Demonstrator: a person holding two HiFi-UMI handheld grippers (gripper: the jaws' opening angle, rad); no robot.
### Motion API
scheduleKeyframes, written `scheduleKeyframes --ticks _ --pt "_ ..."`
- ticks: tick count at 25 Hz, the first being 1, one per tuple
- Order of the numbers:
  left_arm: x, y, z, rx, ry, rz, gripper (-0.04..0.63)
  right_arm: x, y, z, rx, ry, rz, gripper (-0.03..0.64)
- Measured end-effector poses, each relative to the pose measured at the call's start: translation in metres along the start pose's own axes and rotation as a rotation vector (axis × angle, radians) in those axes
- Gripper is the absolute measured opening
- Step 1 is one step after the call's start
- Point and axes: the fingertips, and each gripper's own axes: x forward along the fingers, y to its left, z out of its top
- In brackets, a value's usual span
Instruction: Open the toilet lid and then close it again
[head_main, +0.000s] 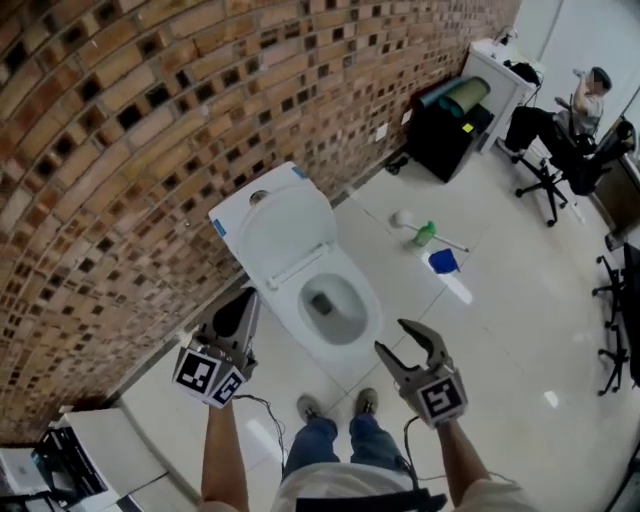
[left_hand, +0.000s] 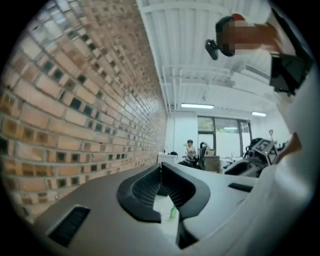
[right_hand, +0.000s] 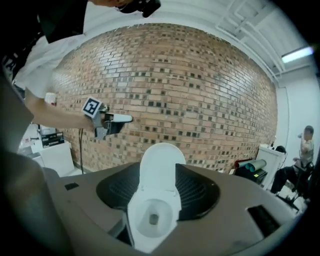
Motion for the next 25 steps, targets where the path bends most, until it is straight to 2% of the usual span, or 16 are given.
scheduleKeyframes --ticks 3,7,9,11,16,21,25 --pt "-0.025 -0.037 0.002 0.086 0.06 0.003 0.003 -0.006 -0.006 0.019 0.084 -0.044 0.012 0.232" --pt "-0.046 -0.073 -0.021 0.111 0.148 -0.02 0.003 -0.013 -0.002 0.037 0.179 -0.081 0.056 0.233" --pt "-0.052 -0.089 -0.03 0.094 0.181 -0.033 0.006 -0.014 0.003 0.042 0.197 -0.086 0.088 0.232" --pt "-0.057 -0.105 -0.033 0.059 0.186 -0.05 0.046 -0.014 0.012 0.043 0.213 -0.09 0.114 0.232" --pt "-0.068 -0.134 -0.026 0.019 0.156 -0.046 0.046 -0.023 0.031 0.043 0.283 -0.084 0.148 0.232" --pt "-0.071 -0.136 -0.016 0.031 0.133 -0.054 0.044 -0.029 0.04 0.059 0.258 -0.11 0.164 0.232" --pt "-0.071 -0.137 -0.014 0.038 0.176 -0.014 0.043 -0.039 0.038 0.062 0.234 -0.124 0.171 0.232"
